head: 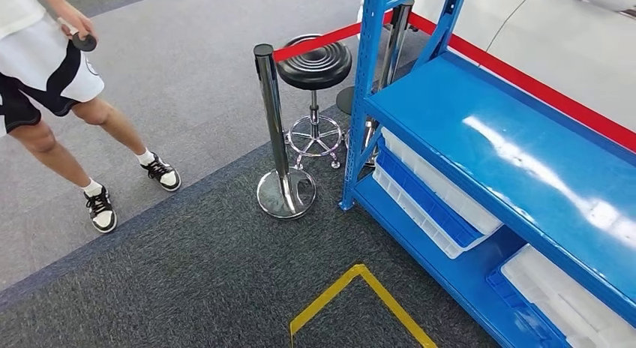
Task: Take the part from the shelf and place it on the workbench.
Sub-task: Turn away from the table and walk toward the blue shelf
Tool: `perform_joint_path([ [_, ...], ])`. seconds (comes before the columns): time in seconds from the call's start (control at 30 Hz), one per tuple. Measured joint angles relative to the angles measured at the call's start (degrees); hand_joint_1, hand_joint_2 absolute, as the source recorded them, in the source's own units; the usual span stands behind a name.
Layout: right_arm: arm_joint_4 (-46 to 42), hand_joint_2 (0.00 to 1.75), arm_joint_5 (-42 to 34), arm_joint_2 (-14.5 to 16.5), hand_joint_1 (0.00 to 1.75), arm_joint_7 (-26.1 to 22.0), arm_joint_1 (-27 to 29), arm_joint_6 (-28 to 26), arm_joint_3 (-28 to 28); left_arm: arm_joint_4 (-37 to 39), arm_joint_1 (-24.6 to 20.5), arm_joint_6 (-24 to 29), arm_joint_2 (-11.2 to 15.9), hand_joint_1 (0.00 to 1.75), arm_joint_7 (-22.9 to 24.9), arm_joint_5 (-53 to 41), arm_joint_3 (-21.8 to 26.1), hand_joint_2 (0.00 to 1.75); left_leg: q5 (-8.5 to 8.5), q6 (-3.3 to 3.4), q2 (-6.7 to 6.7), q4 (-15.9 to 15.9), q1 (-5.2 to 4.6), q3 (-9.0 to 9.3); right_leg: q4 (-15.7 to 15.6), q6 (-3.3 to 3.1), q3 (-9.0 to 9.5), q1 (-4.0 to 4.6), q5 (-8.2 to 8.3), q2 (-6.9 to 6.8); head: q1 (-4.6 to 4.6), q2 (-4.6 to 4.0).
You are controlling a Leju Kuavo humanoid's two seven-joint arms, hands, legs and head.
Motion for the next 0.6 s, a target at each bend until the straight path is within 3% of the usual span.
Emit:
perform_joint_path([
  [0.03,-0.1,0.00,0.2,0.1,0.00,0.3,0.0,0.1,-0.2,0.1,0.0,0.6,0.0,0.00,0.3,-0.1,0.0,1.75,1.10,0.12,-0.06,-0.2,0.00,-0.10,0.0,0.00,0.08,0.07,0.00,0.65,0.00,0.00],
  [0.07,-0.2,0.00,0.4,0.1,0.00,0.8,0.0,0.2,-0.4,0.1,0.1,1.3,0.0,0.00,0.7,-0.3,0.0,1.75,3.20,0.33,-0.30,-2.6,-0.01,0.85,0.0,0.01,0.21,0.11,-0.01,1.33,0.01,0.00],
  [0.13,-0.3,0.00,1.0,0.2,0.00,1.7,-0.1,0.3,-0.8,0.4,0.2,3.3,0.0,0.00,1.9,-1.0,-0.2,1.75,7.41,0.92,-2.07,-10.4,-0.04,3.98,0.1,0.14,0.36,0.20,-0.06,2.63,0.01,0.00],
  [0.2,-0.3,0.00,1.6,0.3,0.00,2.3,-0.1,0.4,-1.2,0.7,0.2,5.4,0.0,0.00,3.0,-2.1,-0.8,1.75,8.76,1.25,-3.59,-15.0,-0.16,5.76,0.2,0.62,0.10,0.18,0.00,3.69,0.02,0.00],
  [0.27,-0.4,0.00,2.1,0.3,0.00,2.4,0.0,0.8,-1.6,0.8,0.1,6.8,0.0,0.00,3.9,-3.3,-1.8,1.75,8.69,1.51,-3.19,-15.8,-0.22,6.06,0.1,1.40,-0.22,0.10,0.27,4.54,0.03,0.00],
  [0.33,-0.4,0.00,2.4,0.3,0.00,2.2,0.0,1.0,-1.9,0.8,0.0,7.5,-0.1,0.00,4.4,-4.1,-2.7,1.75,9.19,2.22,-2.06,-16.4,0.02,6.35,0.8,1.95,-0.60,0.16,-0.37,3.31,0.06,0.00],
  [0.37,-0.4,0.00,2.5,0.2,0.00,2.2,0.0,1.0,-2.1,0.8,0.1,7.7,-0.1,0.00,4.6,-4.3,-3.2,1.75,9.44,2.60,-1.40,-16.8,0.16,6.41,2.6,2.12,-1.39,0.26,-1.65,2.06,0.09,0.00],
  [0.43,-0.4,0.00,2.8,0.1,0.00,2.0,-0.2,1.0,-2.3,0.9,0.3,8.0,-0.1,0.00,4.7,-4.4,-3.7,1.75,9.56,3.02,-0.08,-17.0,0.07,6.36,9.3,2.37,-4.44,0.20,-5.48,-0.16,0.11,0.00],
  [0.47,-0.4,0.00,3.0,0.0,0.00,1.9,-0.3,1.1,-2.4,0.9,0.3,8.1,-0.1,0.00,4.7,-4.4,-4.0,1.75,9.52,3.10,0.59,-16.9,0.00,6.29,12.9,2.54,-6.12,0.10,-7.02,-0.51,0.10,0.00],
  [0.5,-0.4,0.00,3.3,0.0,0.00,1.7,-0.3,1.1,-2.6,1.0,0.3,8.3,-0.1,0.00,4.8,-4.4,-4.2,1.75,9.47,3.11,1.23,-16.9,-0.06,6.24,15.1,2.69,-7.11,0.01,-7.57,-0.68,0.09,0.00],
  [0.53,-0.4,0.00,3.7,-0.1,0.00,1.5,-0.3,1.2,-2.7,1.0,0.3,8.4,-0.1,0.00,4.8,-4.4,-4.4,1.75,9.38,3.09,1.82,-16.9,-0.10,6.22,15.4,2.80,-7.09,-0.04,-7.03,-0.85,0.09,0.00],
  [0.6,-0.4,0.00,4.3,-0.2,0.00,0.7,-0.2,1.5,-2.8,1.0,0.2,8.4,-0.1,0.00,4.8,-4.6,-5.0,1.75,9.12,2.86,2.81,-16.8,-0.10,6.37,9.2,2.75,-3.64,-0.07,-3.49,-1.72,0.10,0.00],
])
